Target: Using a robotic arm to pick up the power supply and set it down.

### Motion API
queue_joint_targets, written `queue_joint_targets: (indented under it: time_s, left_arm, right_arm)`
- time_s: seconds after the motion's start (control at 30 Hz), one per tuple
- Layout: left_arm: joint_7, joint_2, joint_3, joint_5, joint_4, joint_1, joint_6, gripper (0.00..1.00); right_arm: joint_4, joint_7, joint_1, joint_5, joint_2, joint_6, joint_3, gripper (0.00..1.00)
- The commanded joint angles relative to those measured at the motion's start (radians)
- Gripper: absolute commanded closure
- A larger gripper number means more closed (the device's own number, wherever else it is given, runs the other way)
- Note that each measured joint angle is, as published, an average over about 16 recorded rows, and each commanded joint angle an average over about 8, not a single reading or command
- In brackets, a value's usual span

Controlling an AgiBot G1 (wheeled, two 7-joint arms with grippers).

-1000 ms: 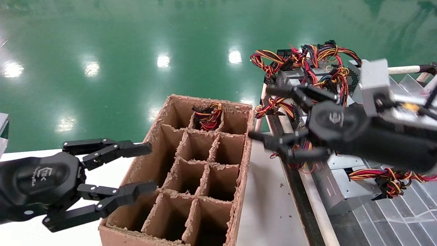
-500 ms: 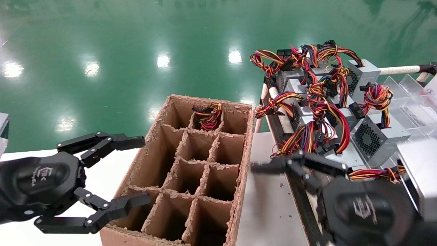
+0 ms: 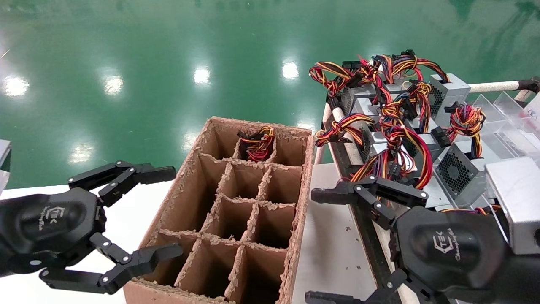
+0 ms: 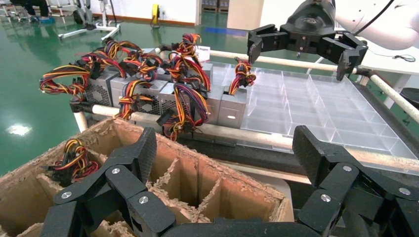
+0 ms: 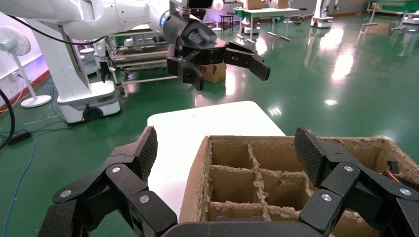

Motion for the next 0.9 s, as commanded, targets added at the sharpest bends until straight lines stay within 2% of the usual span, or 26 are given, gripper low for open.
queue_joint_targets:
  time_s: [0.03, 0.9]
  left_arm:
    - [0.0, 0.0, 0.0, 0.0, 0.0, 0.0, 0.0, 0.0]
    - [0.0, 0.0, 0.0, 0.0, 0.0, 0.0, 0.0, 0.0]
  right_arm:
    - [-0.004, -0.001, 0.003, 0.0, -0.001, 0.003, -0.003, 0.0]
    - [-0.018, -0.006, 0.015, 0.0, -0.005, 0.012, -0.014, 0.0]
